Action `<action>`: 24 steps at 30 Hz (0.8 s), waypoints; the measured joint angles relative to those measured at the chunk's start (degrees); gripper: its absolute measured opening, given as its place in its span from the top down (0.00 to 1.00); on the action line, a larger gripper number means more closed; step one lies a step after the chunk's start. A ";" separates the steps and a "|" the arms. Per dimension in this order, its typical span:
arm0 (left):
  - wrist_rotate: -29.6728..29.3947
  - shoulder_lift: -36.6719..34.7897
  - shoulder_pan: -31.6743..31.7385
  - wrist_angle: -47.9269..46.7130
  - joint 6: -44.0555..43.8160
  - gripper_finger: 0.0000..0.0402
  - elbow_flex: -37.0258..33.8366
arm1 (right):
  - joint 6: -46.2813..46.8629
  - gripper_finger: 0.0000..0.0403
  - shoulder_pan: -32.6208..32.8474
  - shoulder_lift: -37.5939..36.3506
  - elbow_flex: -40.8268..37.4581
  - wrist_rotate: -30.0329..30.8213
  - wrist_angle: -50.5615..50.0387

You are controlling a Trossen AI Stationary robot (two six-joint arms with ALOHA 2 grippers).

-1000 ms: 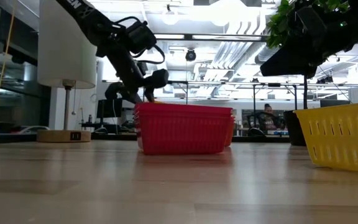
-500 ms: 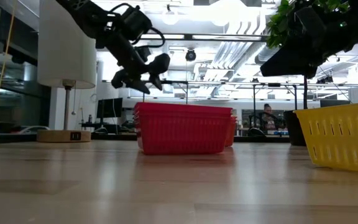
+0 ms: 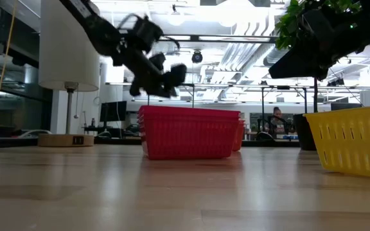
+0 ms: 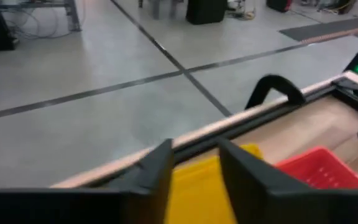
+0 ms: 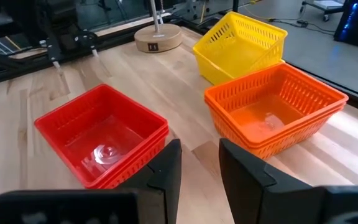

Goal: Stack baskets by color
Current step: Stack the left yellow bin on the top yellow bin

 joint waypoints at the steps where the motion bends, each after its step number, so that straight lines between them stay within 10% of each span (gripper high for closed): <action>1: 0.12 1.70 -0.02 1.24 -0.02 0.80 0.00 | 0.00 0.76 0.00 0.00 0.00 0.13 0.00; 4: 0.01 6.58 -0.12 4.82 -1.41 0.96 -0.03 | 0.02 0.76 -0.21 0.00 0.00 0.07 0.00; 24: -0.65 11.07 1.24 17.69 1.53 1.00 -0.03 | 0.44 0.76 -2.27 0.04 0.00 -0.63 -0.17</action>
